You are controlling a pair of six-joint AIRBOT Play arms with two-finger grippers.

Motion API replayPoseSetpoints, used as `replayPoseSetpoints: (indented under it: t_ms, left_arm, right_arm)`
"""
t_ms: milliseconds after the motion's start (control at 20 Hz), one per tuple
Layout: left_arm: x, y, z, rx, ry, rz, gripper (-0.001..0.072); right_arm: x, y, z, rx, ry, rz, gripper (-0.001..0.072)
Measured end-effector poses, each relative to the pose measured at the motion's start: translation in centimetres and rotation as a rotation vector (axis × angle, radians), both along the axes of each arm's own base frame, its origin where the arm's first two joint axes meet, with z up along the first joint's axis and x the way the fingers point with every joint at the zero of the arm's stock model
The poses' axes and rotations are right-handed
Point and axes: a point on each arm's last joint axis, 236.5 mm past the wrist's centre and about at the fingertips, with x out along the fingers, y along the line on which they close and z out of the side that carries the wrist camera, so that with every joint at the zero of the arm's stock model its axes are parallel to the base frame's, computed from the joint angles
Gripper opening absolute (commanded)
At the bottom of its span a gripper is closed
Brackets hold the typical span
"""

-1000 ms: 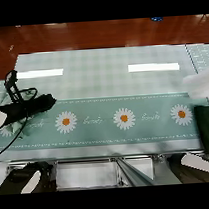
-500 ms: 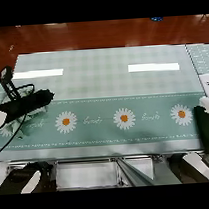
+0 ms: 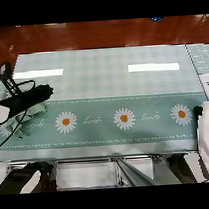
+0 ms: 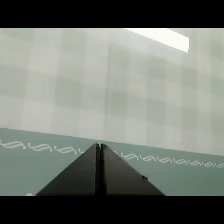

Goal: Fold the shirts.

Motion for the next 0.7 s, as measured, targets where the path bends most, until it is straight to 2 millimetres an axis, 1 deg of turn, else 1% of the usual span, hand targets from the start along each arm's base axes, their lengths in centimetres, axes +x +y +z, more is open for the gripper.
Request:
replayPoseSetpoints:
  t_ms: [100, 150, 200, 250, 300, 350, 400, 450, 500, 550, 600, 650, 700]
  left_arm:
    - [1.5, 0.0, 1.7, 0.001, -0.041, 0.002, 0.0025]
    - [2.4, -0.1, 3.1, 0.006, -0.071, -0.003, 0.0025]
    - [3.3, -0.2, 4.7, 0.010, -0.100, -0.011, 0.0025]
    - [4.2, -0.5, 6.5, 0.014, -0.130, -0.023, 0.0025]
    - [5.1, -0.8, 8.6, 0.016, -0.160, -0.036, 0.0024]
    - [5.8, -1.2, 10.3, 0.020, -0.182, -0.054, 0.0024]
    - [6.5, -1.9, 11.7, 0.026, -0.193, -0.081, 0.0024]
    - [7.1, -2.8, 12.8, 0.033, -0.197, -0.116, 0.0024]
    - [7.5, -3.8, 13.0, 0.041, -0.179, -0.155, 0.0024]
    - [7.5, -5.0, 12.4, 0.052, -0.137, -0.200, 0.0025]
    - [7.6, -5.9, 11.6, 0.053, -0.106, -0.227, 0.0025]
    - [7.1, -6.8, 10.0, 0.054, -0.047, -0.254, 0.0025]
    - [6.7, -7.3, 8.0, 0.065, 0.005, -0.274, 0.0024]
  right_arm:
    - [4.0, -1.4, 1.4, -0.065, -0.164, 0.047, 0.0022]
    - [7.1, -2.3, 2.8, -0.114, -0.278, 0.098, 0.0022]
    - [10.8, -2.8, 4.7, -0.161, -0.404, 0.169, 0.0022]
    - [14.4, -2.9, 6.8, -0.205, -0.511, 0.251, 0.0022]
    - [18.1, -2.4, 9.1, -0.252, -0.611, 0.347, 0.0022]
    - [22.0, -0.8, 11.3, -0.279, -0.703, 0.467, 0.0022]
    - [25.5, 1.3, 13.0, -0.297, -0.769, 0.584, 0.0022]
    - [28.8, 4.4, 14.0, -0.296, -0.817, 0.716, 0.0022]
    - [31.6, 7.8, 13.8, -0.282, -0.826, 0.849, 0.0022]
    - [33.7, 11.4, 12.8, -0.259, -0.804, 0.978, 0.0022]
    - [35.2, 15.0, 11.1, -0.232, -0.756, 1.107, 0.0021]
    - [36.1, 18.5, 8.3, -0.205, -0.667, 1.237, 0.0021]
    - [36.5, 21.2, 5.6, -0.187, -0.573, 1.331, 0.0021]
